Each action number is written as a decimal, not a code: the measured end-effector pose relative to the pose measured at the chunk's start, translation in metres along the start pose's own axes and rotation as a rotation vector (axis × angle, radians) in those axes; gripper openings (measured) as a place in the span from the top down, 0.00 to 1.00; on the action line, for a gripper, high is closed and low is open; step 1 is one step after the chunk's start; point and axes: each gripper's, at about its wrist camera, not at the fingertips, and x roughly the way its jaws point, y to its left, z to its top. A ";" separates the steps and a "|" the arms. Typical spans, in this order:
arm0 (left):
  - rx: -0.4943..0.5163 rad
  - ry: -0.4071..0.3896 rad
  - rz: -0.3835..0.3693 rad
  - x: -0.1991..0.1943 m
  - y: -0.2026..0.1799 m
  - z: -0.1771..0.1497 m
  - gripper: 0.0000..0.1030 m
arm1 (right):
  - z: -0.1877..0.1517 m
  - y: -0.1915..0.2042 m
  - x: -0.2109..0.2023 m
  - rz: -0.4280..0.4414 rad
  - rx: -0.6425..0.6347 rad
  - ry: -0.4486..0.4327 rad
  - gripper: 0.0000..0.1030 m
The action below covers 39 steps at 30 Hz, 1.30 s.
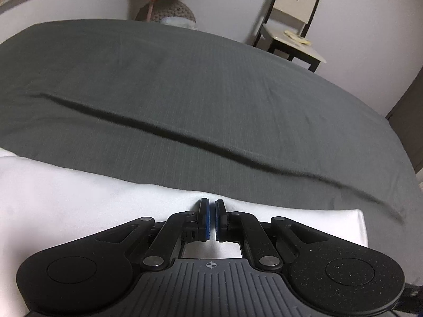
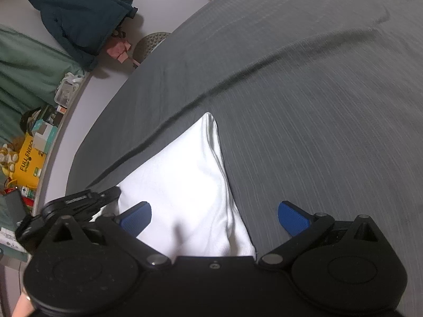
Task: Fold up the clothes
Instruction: 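Hold the shirt end with the left gripper and pull it flat, then pinch the white shirt strip end with the right gripper and lift it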
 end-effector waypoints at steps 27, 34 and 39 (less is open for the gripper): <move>0.071 0.198 0.006 -0.092 0.033 -0.115 0.96 | -0.002 -0.012 -0.012 0.041 0.015 0.032 0.02; 0.206 0.207 -0.020 -0.125 0.042 -0.100 0.96 | -0.010 -0.005 -0.007 0.062 -0.007 0.153 0.02; 0.216 0.172 0.000 -0.114 0.058 -0.086 0.96 | -0.009 -0.005 -0.003 0.071 0.003 0.143 0.02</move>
